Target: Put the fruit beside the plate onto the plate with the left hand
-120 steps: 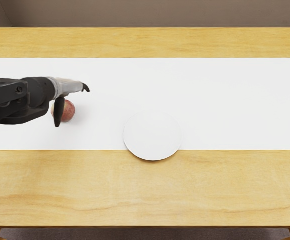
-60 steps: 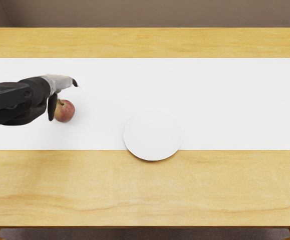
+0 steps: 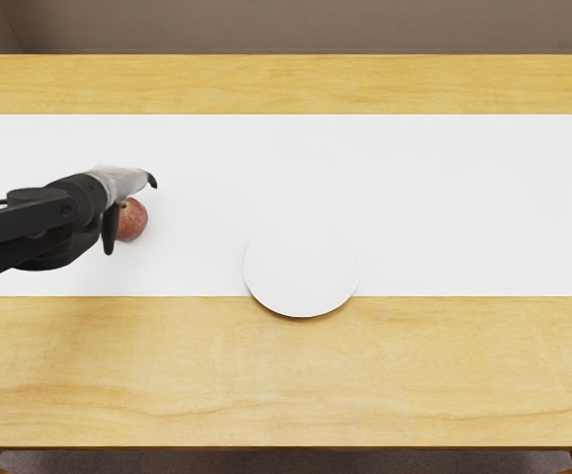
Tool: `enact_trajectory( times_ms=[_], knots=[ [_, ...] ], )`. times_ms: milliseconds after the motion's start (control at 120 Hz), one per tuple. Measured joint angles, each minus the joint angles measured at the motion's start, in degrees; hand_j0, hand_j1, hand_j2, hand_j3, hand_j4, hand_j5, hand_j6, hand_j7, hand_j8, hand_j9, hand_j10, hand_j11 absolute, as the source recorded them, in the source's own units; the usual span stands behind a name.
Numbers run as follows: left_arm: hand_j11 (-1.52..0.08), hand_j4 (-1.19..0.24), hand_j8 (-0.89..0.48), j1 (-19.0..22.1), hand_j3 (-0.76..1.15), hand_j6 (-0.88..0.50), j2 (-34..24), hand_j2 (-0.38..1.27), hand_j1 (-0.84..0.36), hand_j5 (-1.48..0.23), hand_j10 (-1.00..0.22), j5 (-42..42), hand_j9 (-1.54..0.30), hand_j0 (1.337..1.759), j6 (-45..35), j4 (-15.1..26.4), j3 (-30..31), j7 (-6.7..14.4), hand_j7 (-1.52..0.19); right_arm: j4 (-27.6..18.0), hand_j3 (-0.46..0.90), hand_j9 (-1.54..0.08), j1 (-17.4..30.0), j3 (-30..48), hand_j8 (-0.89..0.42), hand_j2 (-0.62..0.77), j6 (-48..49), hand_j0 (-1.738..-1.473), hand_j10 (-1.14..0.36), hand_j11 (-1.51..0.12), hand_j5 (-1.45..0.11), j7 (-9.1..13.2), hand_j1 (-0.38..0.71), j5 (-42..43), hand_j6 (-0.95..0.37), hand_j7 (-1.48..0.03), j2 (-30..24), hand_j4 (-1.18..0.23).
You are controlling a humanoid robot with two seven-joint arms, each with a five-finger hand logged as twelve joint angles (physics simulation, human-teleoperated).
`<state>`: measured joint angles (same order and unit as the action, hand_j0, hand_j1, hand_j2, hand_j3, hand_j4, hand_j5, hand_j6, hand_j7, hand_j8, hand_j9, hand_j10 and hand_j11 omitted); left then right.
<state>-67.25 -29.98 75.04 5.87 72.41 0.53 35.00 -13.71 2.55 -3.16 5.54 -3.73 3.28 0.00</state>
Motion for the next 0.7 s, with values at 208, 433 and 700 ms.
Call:
enact_trajectory(
  times_ms=[208,433,700],
  knots=[
    [-0.38,-0.30,-0.30,0.7,0.00,-0.30,-0.4,0.06,0.00,-0.38,-0.30,-0.3,-0.38,1.658,0.0,0.3,0.0,0.0,-0.38,0.0,0.00,-0.02,0.0,0.0,-0.01,0.00,0.0,-1.658,-0.01,-0.02,-0.02,0.0,-0.33,0.0,-0.01,-0.02,0.0,-0.01],
    [-0.57,-0.45,-0.43,0.6,0.00,-0.44,-0.5,0.09,-0.18,-0.57,-0.44,-1.8,-0.57,1.658,0.3,0.4,0.0,0.0,-0.57,0.1,0.00,-0.02,0.0,0.0,-0.01,0.00,0.0,-1.658,-0.01,-0.02,-0.02,0.0,-0.33,0.0,-0.01,-0.02,0.0,-0.01],
    [-0.83,-0.49,-0.32,0.8,0.00,-0.34,-0.9,0.12,-0.22,-0.82,-0.51,-2.1,-0.83,1.650,0.4,0.4,0.1,0.0,-0.82,0.1,0.00,-0.02,0.0,0.0,-0.01,0.00,0.0,-1.658,-0.01,-0.02,-0.02,0.0,-0.33,0.0,-0.01,-0.02,0.0,-0.01]
  ],
)
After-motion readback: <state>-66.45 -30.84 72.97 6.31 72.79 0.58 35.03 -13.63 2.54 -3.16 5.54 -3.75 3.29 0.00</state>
